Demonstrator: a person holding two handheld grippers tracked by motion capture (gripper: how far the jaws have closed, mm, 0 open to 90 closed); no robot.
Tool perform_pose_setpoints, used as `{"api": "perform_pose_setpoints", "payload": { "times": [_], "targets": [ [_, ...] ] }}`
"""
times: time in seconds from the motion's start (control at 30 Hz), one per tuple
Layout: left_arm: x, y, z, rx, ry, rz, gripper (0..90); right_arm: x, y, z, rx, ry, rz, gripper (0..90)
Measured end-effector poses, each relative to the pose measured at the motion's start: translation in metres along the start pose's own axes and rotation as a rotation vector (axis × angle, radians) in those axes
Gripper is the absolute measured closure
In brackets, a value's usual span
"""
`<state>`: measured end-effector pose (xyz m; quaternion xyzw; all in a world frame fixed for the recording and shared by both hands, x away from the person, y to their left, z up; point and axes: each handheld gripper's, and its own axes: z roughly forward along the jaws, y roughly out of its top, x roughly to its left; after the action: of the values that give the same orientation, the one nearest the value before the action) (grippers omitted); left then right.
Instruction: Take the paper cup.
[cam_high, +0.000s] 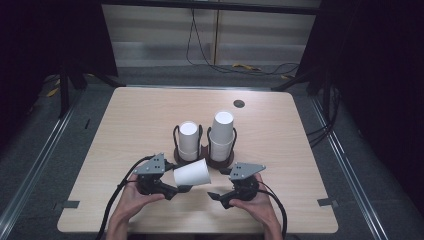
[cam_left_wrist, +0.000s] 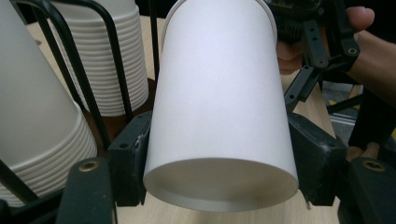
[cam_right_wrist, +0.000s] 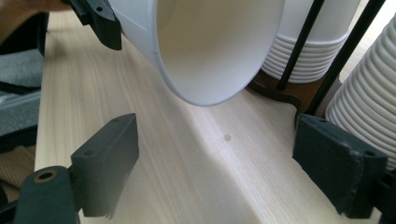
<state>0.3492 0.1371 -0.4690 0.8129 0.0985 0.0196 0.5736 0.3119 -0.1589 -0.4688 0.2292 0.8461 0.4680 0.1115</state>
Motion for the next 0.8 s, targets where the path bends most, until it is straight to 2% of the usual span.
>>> {"api": "perform_pose_setpoints", "payload": {
  "times": [0.27,0.33,0.43,0.5,0.53,0.77,0.8],
  "targets": [
    [-0.001,-0.011,-0.001,-0.063,0.006,-0.006,32.0,0.002,-0.004,-0.004,-0.098,0.028,0.026,13.6],
    [-0.003,-0.013,-0.001,-0.076,-0.004,-0.009,32.0,0.002,-0.005,-0.003,-0.120,0.031,0.030,13.6],
    [-0.003,-0.016,0.002,-0.065,-0.006,-0.013,31.9,0.002,-0.005,-0.002,-0.147,0.044,0.041,13.6],
    [-0.004,-0.017,0.004,-0.059,-0.015,-0.018,32.0,0.002,-0.005,0.000,-0.148,0.047,0.040,13.6],
    [-0.003,-0.017,0.003,-0.049,-0.011,-0.008,32.0,0.003,-0.004,0.000,-0.144,0.050,0.036,13.6],
    [-0.003,-0.017,0.006,-0.048,-0.021,-0.009,31.9,0.001,-0.001,0.000,-0.143,0.051,0.033,13.7],
    [-0.004,-0.017,0.007,-0.037,-0.019,0.002,31.9,0.000,0.000,0.000,-0.145,0.056,0.032,13.6]
  ]
}}
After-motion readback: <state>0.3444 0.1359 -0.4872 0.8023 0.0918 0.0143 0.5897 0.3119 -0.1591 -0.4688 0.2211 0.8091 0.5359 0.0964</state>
